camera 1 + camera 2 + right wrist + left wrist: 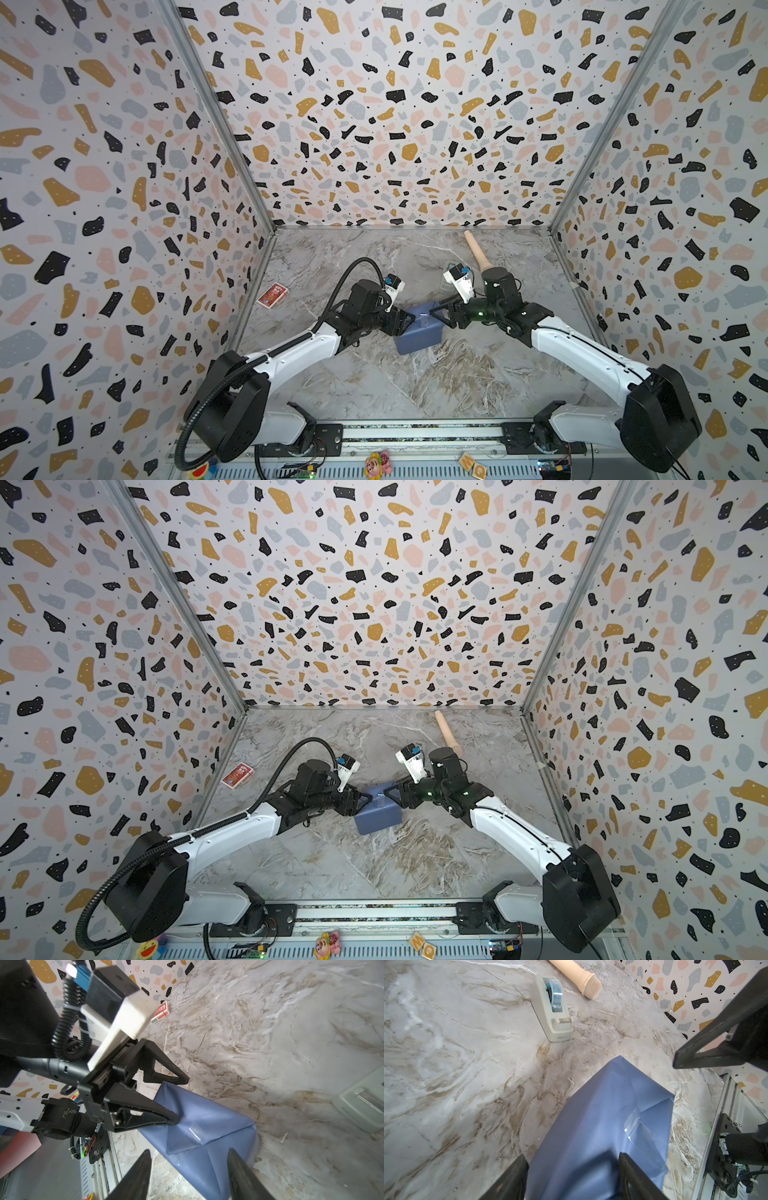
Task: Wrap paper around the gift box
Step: 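Press tape onto the seam with the right gripper while the left holds the box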
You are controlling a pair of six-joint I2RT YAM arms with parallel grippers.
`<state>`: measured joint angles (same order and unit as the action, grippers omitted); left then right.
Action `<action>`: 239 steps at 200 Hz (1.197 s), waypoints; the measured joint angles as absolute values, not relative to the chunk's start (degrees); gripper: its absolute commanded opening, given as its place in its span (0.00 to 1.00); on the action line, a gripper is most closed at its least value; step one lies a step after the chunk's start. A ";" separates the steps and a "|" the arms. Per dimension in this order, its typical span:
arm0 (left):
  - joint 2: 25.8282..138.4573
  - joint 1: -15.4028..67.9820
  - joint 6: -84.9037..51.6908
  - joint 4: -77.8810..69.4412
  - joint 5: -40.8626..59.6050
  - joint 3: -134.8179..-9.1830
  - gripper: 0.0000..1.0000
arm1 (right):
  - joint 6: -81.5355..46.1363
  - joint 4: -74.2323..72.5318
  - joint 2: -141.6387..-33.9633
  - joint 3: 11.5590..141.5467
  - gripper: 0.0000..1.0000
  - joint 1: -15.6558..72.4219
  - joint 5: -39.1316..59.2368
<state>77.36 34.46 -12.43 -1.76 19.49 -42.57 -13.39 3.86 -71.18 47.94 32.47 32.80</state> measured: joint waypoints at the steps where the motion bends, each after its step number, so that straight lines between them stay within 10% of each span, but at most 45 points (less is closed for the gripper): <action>1: 77.36 34.46 -12.43 -1.76 19.49 -42.57 0.69 | -13.34 3.92 -71.07 47.97 0.47 32.56 32.73; 67: 77.36 34.46 -12.43 -1.76 19.51 -42.54 0.68 | -11.88 9.21 -74.32 52.99 0.12 38.72 28.47; 239: 77.36 34.46 -12.43 -1.78 19.66 -42.50 0.69 | -10.59 14.24 -78.67 52.99 0.02 40.45 27.33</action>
<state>77.36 34.46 -12.43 -1.78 19.66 -42.50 -10.59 14.24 -78.67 52.99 40.45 27.33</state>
